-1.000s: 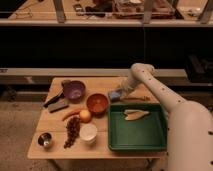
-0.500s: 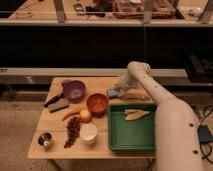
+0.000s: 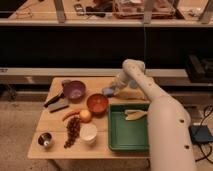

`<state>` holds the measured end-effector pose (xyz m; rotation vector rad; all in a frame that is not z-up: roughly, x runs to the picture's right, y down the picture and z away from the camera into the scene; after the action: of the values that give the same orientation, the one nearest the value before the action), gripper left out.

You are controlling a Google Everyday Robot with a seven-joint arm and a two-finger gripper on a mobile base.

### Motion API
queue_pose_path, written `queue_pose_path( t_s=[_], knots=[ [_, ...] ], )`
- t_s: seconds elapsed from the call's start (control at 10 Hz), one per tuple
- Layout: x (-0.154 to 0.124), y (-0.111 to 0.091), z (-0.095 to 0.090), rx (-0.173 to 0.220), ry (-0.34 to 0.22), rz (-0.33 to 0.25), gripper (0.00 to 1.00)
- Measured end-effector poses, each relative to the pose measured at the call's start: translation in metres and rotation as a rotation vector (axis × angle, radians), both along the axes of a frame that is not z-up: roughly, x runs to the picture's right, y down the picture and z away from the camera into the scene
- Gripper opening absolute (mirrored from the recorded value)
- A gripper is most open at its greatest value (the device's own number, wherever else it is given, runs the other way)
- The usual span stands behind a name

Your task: Wipe table surface with sponge

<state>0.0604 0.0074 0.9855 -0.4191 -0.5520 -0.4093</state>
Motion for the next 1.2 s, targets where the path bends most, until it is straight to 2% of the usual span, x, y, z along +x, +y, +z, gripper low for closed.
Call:
queue_pose_path(
  t_s=[0.2,0.4,0.6,1.0,1.2],
  knots=[
    [-0.016,0.017,-0.009,-0.023,-0.057,-0.021,0.00],
    [-0.014,0.032,-0.025,-0.043,-0.105,-0.046,0.00],
    [-0.011,0.039,-0.034,-0.046,-0.119,-0.059,0.00],
    [0.023,0.046,-0.053,-0.023,-0.096,-0.054,0.00],
    [0.055,0.048,-0.058,-0.015,-0.057,-0.030,0.00]
  ],
)
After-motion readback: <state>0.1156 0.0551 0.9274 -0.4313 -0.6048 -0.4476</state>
